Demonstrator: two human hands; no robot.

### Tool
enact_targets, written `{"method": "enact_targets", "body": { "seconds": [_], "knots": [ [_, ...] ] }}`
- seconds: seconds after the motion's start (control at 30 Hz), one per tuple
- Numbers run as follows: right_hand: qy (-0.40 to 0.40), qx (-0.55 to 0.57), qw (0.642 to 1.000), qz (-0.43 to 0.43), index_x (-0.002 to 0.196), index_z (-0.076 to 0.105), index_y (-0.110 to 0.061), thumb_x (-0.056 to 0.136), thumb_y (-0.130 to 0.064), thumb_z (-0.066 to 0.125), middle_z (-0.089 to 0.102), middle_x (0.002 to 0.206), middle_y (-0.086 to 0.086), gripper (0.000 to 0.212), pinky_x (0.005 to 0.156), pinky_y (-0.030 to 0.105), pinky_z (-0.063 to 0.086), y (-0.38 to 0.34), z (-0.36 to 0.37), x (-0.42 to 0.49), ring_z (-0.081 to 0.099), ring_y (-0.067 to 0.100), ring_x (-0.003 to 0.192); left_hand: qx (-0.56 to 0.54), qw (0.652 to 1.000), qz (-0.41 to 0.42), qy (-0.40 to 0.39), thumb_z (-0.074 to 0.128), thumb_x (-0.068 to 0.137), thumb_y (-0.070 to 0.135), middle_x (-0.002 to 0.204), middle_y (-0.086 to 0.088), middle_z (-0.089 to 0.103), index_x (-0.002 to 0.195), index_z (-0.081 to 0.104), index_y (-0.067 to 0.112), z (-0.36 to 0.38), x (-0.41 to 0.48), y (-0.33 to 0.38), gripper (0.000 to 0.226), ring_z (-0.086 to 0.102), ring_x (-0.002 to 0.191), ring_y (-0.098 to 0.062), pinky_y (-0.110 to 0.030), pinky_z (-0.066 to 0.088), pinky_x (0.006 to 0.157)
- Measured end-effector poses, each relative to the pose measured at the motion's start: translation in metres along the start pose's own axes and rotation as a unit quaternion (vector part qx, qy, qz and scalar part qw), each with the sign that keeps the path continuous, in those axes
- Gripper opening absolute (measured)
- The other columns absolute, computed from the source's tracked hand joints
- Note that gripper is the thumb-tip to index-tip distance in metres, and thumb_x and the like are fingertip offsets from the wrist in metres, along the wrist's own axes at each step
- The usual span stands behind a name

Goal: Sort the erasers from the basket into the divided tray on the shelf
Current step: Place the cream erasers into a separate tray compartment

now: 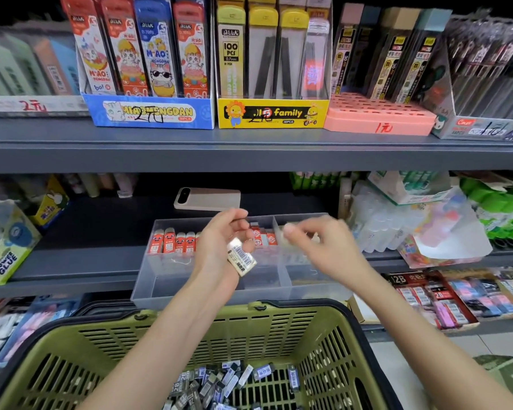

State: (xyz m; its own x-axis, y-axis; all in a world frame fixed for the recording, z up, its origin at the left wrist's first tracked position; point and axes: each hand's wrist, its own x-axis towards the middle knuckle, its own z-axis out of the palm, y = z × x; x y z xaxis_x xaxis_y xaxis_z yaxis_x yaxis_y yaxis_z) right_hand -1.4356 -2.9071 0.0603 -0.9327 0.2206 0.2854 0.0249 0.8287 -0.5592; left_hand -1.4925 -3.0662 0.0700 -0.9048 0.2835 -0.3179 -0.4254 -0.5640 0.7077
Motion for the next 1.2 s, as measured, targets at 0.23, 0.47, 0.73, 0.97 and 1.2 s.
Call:
{"method": "enact_targets", "body": {
  "seconds": [0.23,0.47,0.73,0.97,1.2],
  "knots": [
    [-0.044,0.299,0.949,0.090,0.077,0.070,-0.025,0.086,-0.024,0.064,0.068,0.075,-0.008,0.011,0.070,0.012,0.044,-0.043,0.014,-0.035,0.057,0.003,0.073,-0.022,0.998,0.056,-0.023,0.046,0.097,0.018,0.063,-0.001,0.055,0.080,0.059,0.007,0.016,-0.007,-0.016,0.023,0.053,0.052,-0.011,-0.018,0.045,0.045],
    [0.070,0.309,0.937,0.149,0.100,0.064,-0.010,0.092,-0.015,0.055,0.066,0.079,0.002,0.012,0.057,0.019,0.050,0.001,-0.023,-0.015,0.062,0.007,0.063,0.202,0.963,0.145,-0.102,0.052,0.093,0.010,0.090,0.000,0.063,0.085,0.064,0.014,0.001,-0.010,-0.022,0.015,0.058,0.095,-0.015,-0.034,0.047,0.095],
    [0.030,-0.127,0.989,0.074,0.097,0.071,-0.009,0.089,-0.019,0.058,0.071,0.084,0.010,0.018,0.071,0.029,0.045,0.062,-0.033,0.027,0.063,0.027,0.083,0.327,0.919,0.196,-0.107,0.057,0.088,0.002,0.082,0.014,0.063,0.084,0.064,0.013,-0.021,-0.014,-0.021,0.014,0.057,0.085,-0.004,-0.025,0.044,0.084],
    [-0.119,-0.309,0.943,0.015,0.091,0.070,-0.016,0.091,-0.024,0.047,0.070,0.088,0.004,0.025,0.067,0.031,0.048,0.058,-0.017,0.037,0.062,0.024,0.081,0.403,0.878,0.234,-0.109,0.059,0.086,-0.003,0.093,-0.006,0.063,0.082,0.062,0.013,-0.033,-0.014,-0.016,0.017,0.057,0.089,-0.010,-0.017,0.043,0.080],
    [-0.170,-0.377,0.911,-0.001,0.069,0.050,-0.020,0.093,-0.017,0.036,0.059,0.077,0.005,0.028,0.060,0.029,0.033,0.061,-0.010,0.034,0.045,0.024,0.074,0.402,0.881,0.231,-0.093,0.061,0.084,-0.005,0.092,-0.001,0.063,0.082,0.063,0.016,-0.039,-0.014,-0.014,0.021,0.057,0.091,-0.015,-0.032,0.045,0.087]
  ]
}}
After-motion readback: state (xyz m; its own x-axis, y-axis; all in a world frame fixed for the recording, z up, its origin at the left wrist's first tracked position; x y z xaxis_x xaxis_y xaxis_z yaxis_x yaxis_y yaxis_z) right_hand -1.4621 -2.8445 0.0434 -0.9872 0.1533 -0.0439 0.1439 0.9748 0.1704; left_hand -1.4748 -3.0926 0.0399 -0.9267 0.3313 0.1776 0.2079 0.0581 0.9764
